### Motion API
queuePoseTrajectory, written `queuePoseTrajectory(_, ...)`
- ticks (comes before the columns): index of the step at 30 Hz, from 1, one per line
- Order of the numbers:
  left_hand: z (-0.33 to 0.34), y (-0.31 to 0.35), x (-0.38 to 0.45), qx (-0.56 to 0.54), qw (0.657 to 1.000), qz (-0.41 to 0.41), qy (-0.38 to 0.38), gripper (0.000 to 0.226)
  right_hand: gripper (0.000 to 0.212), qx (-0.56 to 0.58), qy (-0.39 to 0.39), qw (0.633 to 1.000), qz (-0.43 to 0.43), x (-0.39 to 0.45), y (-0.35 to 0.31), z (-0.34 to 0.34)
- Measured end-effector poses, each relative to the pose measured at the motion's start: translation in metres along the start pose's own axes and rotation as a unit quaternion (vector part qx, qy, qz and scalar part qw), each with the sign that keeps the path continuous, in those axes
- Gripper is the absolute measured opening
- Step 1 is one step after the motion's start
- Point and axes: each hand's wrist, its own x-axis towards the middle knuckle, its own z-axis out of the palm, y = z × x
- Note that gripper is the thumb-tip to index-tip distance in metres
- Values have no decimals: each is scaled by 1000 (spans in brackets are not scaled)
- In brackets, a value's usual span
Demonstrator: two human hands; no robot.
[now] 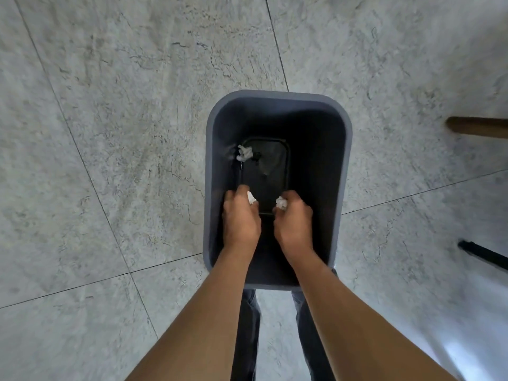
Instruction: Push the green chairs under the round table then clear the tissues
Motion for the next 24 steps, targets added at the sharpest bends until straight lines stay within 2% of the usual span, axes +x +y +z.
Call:
queuePoseTrajectory(3, 10, -6, 14, 3, 1000, -9, -8, 30, 12, 35, 3, 999, 12, 12, 5, 9)
queuePoseTrajectory(10, 31, -16, 37, 0, 1000, -18, -25, 31, 18, 48, 2, 998, 40, 32, 10, 22)
queuePoseTrajectory(17, 38, -21, 34, -18, 999, -17, -24, 32, 13, 80, -17, 991, 108, 34, 12, 22)
queuePoseTrajectory(22, 27, -15, 20, -83, 994, -61, -27, 35, 20, 84, -24, 993, 79, 22, 3, 10)
queuePoseTrajectory(24, 21, -9, 8, -52, 997, -36, -33, 36, 22, 95, -26, 993, 65, 15, -1, 4)
